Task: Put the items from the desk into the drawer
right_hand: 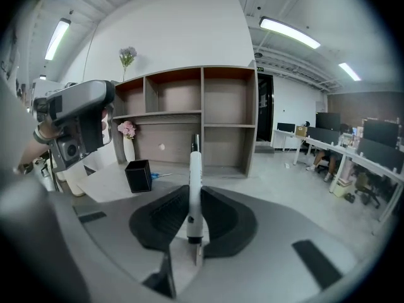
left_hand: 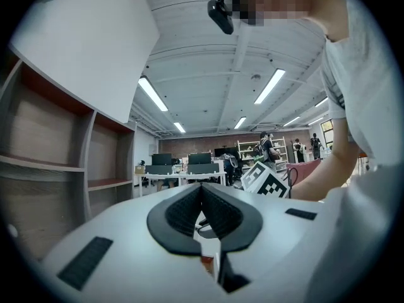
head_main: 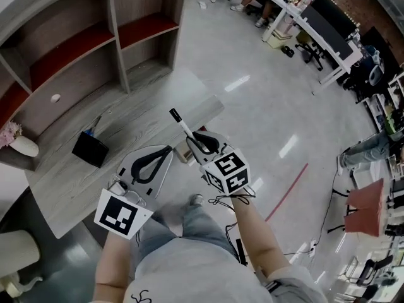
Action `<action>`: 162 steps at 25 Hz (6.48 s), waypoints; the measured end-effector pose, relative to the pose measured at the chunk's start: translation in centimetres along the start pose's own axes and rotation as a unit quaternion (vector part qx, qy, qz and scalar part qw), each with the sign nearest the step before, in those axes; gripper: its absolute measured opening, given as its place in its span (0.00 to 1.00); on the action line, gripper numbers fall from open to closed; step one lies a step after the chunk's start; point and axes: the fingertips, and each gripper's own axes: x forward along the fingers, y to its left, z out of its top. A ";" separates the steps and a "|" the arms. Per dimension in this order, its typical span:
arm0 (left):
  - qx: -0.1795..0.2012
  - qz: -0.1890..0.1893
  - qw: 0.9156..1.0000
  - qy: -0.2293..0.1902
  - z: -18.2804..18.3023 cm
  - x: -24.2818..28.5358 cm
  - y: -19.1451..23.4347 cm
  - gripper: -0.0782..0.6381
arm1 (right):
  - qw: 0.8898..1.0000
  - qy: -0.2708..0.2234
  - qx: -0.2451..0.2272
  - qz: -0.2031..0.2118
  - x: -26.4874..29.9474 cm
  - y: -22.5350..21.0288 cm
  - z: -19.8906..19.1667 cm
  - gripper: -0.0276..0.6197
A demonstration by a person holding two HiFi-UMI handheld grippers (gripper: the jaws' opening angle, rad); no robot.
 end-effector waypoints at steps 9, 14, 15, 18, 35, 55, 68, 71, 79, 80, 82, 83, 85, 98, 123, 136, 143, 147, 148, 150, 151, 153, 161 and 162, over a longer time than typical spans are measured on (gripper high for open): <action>-0.006 0.056 0.998 0.007 -0.7 4.8 -3.0 0.12 | 0.998 0.010 -0.033 0.054 -2.0 -4.6 -3.1 0.15; -0.011 0.098 0.995 0.009 -1.6 6.7 -3.8 0.12 | 0.994 0.026 -0.066 0.087 -1.9 -6.6 -5.5 0.15; -0.013 0.107 0.994 0.010 -1.9 7.0 -3.9 0.12 | 0.993 0.029 -0.071 0.095 -1.7 -7.0 -6.1 0.15; -0.013 0.130 0.991 0.012 -2.7 7.6 -4.0 0.12 | 0.989 0.038 -0.087 0.114 -1.2 -7.9 -8.1 0.15; -0.005 0.199 0.979 0.037 -5.7 7.5 -3.5 0.12 | 0.950 0.128 -0.202 0.199 3.1 -8.8 -19.8 0.15; -0.019 0.205 0.978 0.027 -8.0 8.2 -0.7 0.12 | 0.921 0.219 -0.246 0.210 9.5 -9.7 -26.3 0.15; -0.022 0.219 0.975 0.038 -9.8 8.8 0.6 0.12 | 0.897 0.249 -0.281 0.234 12.6 -9.4 -28.6 0.16; -0.022 0.225 0.973 0.039 -10.2 8.8 1.0 0.12 | 0.895 0.252 -0.285 0.232 13.5 -9.6 -29.0 0.16; -0.022 0.238 0.970 0.046 -11.1 9.1 1.4 0.12 | 0.889 0.263 -0.292 0.233 14.9 -9.8 -30.4 0.16; -0.022 0.239 0.970 0.047 -11.2 9.2 1.4 0.12 | 0.890 0.264 -0.292 0.232 15.0 -9.8 -30.5 0.16; -0.022 0.241 0.969 0.050 -11.3 9.2 1.5 0.12 | 0.890 0.264 -0.294 0.229 15.3 -9.8 -30.7 0.16; -0.022 0.242 0.969 0.051 -11.3 9.2 1.6 0.12 | 0.890 0.264 -0.294 0.227 15.4 -9.8 -30.7 0.16; -0.021 0.242 0.969 0.052 -11.3 9.3 1.6 0.12 | 0.892 0.262 -0.292 0.224 15.5 -9.9 -30.7 0.16; -0.016 0.226 0.972 0.057 -11.0 10.4 1.2 0.12 | 0.906 0.240 -0.281 0.205 14.7 -10.6 -29.7 0.07; 0.022 0.137 0.990 0.019 -3.7 10.9 -2.1 0.12 | 0.977 -0.004 -0.094 0.190 3.3 -5.0 -8.8 0.05; 0.034 0.107 0.994 0.001 -1.2 8.6 -2.5 0.12 | 0.973 -0.149 -0.057 0.167 -5.2 -1.7 2.8 0.05; 0.036 0.094 0.995 -0.010 -0.1 8.3 -3.2 0.12 | 0.966 -0.201 -0.048 0.153 -9.5 -1.0 6.3 0.05; 0.036 0.089 0.995 -0.014 -0.1 8.5 -3.4 0.12 | 0.963 -0.221 -0.050 0.147 -10.7 -0.6 7.3 0.05; 0.036 0.089 0.995 -0.014 -0.1 8.5 -3.5 0.12 | 0.962 -0.224 -0.050 0.147 -10.9 -0.6 7.5 0.05; 0.036 0.087 0.995 -0.016 0.0 8.7 -3.7 0.12 | 0.961 -0.230 -0.044 0.148 -11.1 -0.6 7.8 0.05; 0.035 0.087 0.995 -0.017 0.0 8.7 -3.8 0.12 | 0.960 -0.232 -0.040 0.149 -11.3 -0.7 7.8 0.05; 0.032 0.087 0.996 -0.017 0.0 8.7 -4.0 0.12 | 0.960 -0.235 -0.037 0.148 -11.6 -0.8 7.9 0.05; 0.030 0.088 0.996 -0.016 0.0 8.6 -4.3 0.12 | 0.959 -0.237 -0.039 0.152 -11.6 -0.4 8.0 0.05; 0.030 0.088 0.996 -0.016 0.1 8.5 -4.2 0.12 | 0.958 -0.238 -0.039 0.153 -11.6 -0.4 8.1 0.05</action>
